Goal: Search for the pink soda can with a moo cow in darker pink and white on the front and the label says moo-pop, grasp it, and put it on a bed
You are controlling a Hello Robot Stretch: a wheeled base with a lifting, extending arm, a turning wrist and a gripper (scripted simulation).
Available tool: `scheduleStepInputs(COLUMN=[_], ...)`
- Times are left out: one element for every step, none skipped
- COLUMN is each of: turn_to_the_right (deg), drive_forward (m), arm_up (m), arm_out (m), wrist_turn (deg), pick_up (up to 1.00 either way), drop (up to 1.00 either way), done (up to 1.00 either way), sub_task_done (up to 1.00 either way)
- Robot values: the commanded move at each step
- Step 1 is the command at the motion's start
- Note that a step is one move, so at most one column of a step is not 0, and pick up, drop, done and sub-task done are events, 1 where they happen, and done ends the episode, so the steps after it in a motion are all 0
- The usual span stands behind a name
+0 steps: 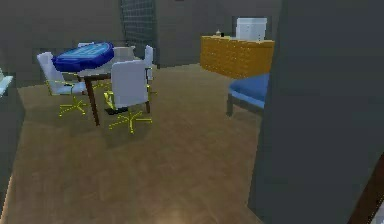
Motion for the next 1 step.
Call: scheduleStepInputs(turn_to_the_right=[0.0], drive_forward=[1.00], arm_up=[0.00], arm_out=[0.00], wrist_turn=[0.0], pick_up=[0.00], drop=[0.00], done=[0.00], sub_task_done=[0.00])
